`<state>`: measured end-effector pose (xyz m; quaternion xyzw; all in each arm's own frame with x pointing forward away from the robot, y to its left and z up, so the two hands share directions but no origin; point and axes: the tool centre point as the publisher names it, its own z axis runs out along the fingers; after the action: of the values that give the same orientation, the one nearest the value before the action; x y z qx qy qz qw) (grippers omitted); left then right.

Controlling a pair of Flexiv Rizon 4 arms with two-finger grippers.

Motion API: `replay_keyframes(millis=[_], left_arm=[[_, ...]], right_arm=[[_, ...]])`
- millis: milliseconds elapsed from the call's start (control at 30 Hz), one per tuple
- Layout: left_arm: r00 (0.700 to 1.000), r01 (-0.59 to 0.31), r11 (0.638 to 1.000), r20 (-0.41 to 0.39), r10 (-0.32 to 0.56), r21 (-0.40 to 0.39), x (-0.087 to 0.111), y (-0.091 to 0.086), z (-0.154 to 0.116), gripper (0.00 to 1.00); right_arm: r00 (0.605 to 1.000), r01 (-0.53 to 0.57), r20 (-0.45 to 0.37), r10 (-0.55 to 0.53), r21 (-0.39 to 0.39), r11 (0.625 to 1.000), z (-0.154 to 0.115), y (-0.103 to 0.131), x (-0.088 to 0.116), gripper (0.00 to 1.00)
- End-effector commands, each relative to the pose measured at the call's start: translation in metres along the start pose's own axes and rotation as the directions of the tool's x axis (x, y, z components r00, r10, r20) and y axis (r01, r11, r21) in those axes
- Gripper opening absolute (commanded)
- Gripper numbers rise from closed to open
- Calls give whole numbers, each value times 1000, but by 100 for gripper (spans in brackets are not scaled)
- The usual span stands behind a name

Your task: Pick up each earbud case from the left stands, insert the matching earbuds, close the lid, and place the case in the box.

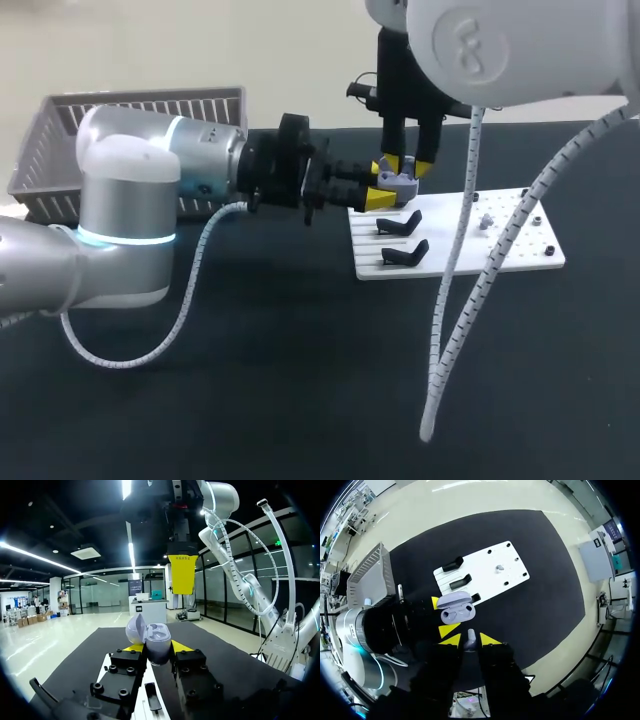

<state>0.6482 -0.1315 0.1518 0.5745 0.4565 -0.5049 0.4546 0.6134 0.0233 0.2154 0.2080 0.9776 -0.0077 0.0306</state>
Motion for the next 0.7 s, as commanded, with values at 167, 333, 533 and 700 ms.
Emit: replay_keyframes(millis=[167,333,533,700], left_arm=[[1000,0,1000,-1,0,2,0,1,0,0],[1000,0,1000,-1,0,2,0,1,0,0],[1000,0,1000,-1,0,2,0,1,0,0],[1000,0,1000,-1,0,2,0,1,0,0]], right_arm=[[983,-178,-55,177,-29,984,4,1,-11,0],[963,-261,-74,257,-43,964,3,1,-13,0],[943,-322,-90,320,-14,947,3,6,-14,0],[934,-346,-95,345,15,938,8,9,-14,0]])
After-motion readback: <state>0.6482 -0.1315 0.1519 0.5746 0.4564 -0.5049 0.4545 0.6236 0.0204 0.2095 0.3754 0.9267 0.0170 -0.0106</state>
